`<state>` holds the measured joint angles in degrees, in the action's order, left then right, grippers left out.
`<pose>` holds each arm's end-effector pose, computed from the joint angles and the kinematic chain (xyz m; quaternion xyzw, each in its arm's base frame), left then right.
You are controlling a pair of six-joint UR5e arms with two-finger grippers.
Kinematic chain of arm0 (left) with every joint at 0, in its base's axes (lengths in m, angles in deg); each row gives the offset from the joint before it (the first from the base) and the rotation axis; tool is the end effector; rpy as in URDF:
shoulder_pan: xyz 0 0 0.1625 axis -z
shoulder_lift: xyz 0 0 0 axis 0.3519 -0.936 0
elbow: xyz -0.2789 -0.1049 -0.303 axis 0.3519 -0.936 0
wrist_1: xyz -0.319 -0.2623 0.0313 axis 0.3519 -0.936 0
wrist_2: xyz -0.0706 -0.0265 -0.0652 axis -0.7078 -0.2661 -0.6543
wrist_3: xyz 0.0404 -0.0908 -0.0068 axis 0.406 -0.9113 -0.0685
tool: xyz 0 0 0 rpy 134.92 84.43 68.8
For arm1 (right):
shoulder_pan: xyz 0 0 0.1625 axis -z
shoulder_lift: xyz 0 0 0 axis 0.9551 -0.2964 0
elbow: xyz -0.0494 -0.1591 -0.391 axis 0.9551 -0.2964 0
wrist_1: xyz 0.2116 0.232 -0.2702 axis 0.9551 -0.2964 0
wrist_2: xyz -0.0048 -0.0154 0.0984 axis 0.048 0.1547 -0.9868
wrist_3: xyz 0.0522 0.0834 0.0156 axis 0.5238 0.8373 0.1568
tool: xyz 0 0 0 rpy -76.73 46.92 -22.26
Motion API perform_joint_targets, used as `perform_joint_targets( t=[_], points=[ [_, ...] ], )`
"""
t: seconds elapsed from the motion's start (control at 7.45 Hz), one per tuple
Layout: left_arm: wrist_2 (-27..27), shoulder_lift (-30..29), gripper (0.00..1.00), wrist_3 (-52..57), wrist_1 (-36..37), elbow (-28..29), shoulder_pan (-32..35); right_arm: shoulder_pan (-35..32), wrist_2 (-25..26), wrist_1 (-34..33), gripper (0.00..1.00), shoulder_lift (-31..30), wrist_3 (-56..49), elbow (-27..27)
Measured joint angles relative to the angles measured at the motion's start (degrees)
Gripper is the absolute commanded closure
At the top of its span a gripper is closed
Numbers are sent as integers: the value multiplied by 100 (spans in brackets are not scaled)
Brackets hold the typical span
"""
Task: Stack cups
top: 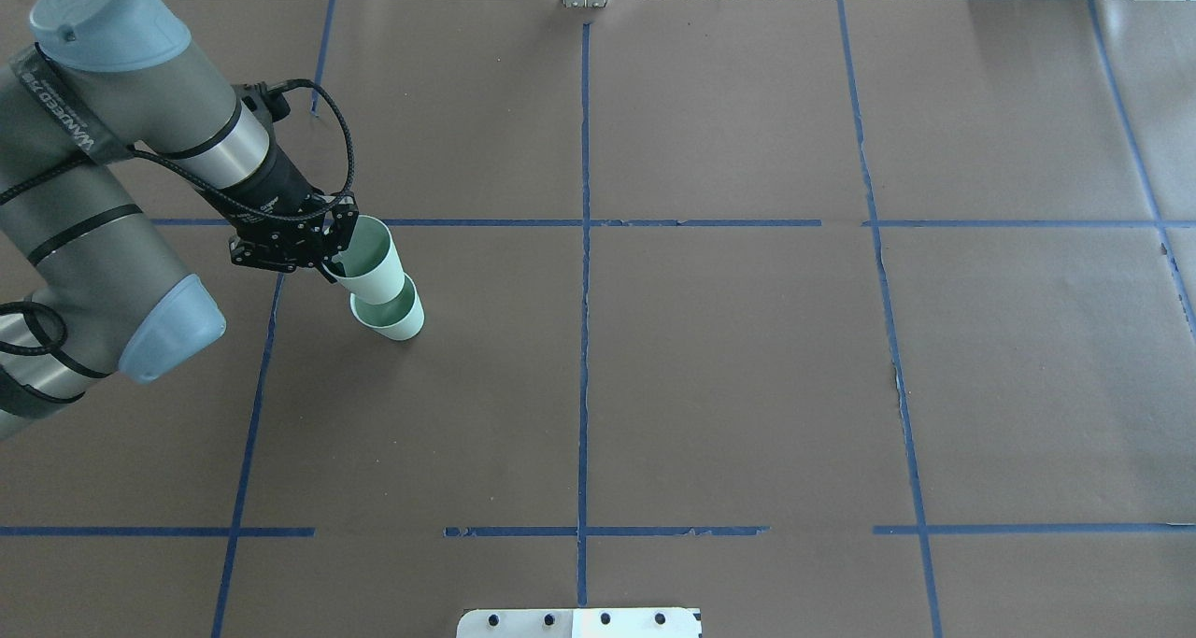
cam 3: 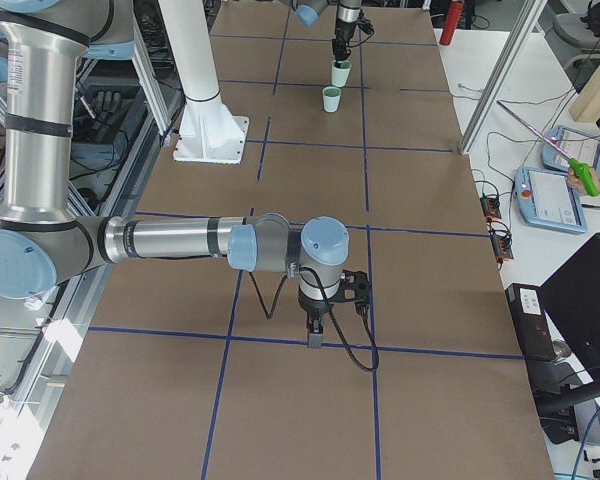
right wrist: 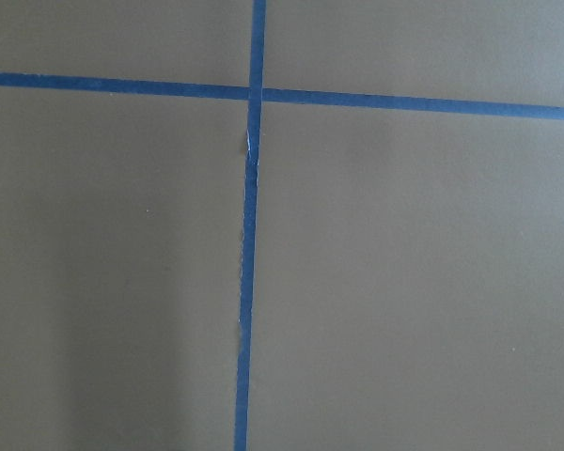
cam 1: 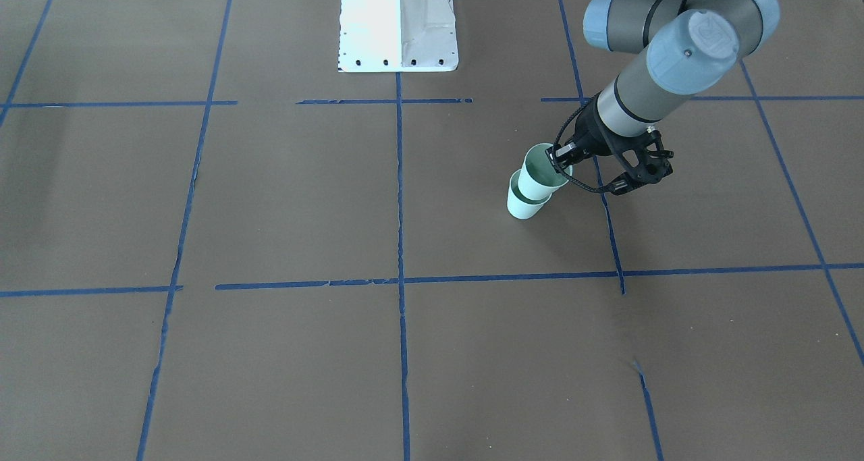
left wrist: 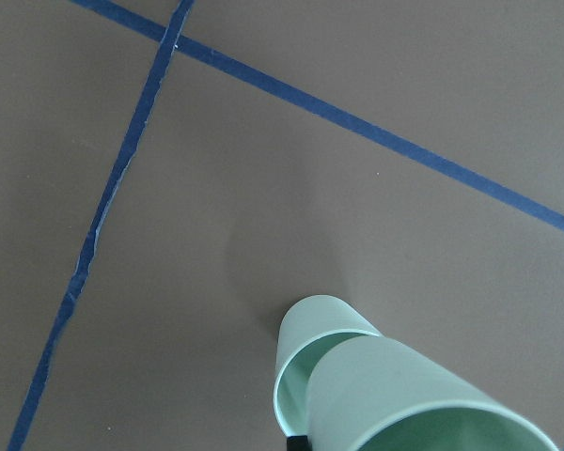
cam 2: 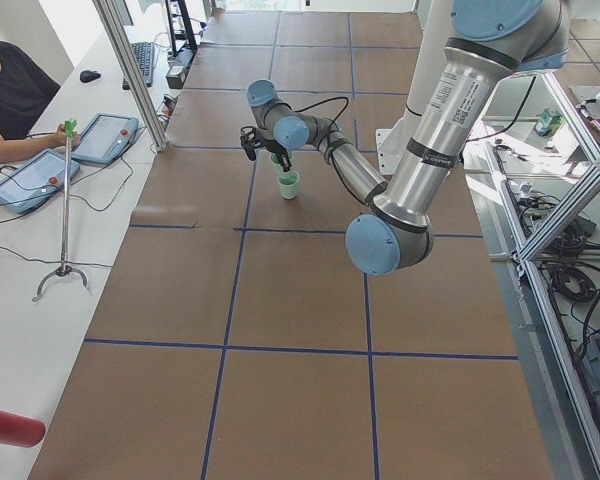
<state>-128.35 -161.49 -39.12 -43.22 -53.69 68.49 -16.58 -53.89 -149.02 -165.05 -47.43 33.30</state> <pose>0.3617 -0.4965 0.2901 -0.1483 0.4366 -0.1433 0.8757 0.0653 -0.4293 0.6307 -0.0076 -0.3362 -0.0185 0.9416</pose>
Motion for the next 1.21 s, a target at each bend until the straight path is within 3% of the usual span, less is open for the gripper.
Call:
perform_joint_targets(
  t=[0.27, 0.4, 0.54, 1.21],
  points=[
    [50, 7, 100, 3, -36, 56, -99, 0, 0, 0, 0, -2, 0, 0],
    [60, 17, 89, 9, -84, 95, -124, 0, 0, 0, 0, -2, 0, 0],
    [64, 31, 1, 22, -122, 124, -145, 0, 0, 0, 0, -1, 0, 0],
    [141, 172, 0, 231, -162, -201, -21, -2, 0, 0, 0, -2, 0, 0]
  ],
)
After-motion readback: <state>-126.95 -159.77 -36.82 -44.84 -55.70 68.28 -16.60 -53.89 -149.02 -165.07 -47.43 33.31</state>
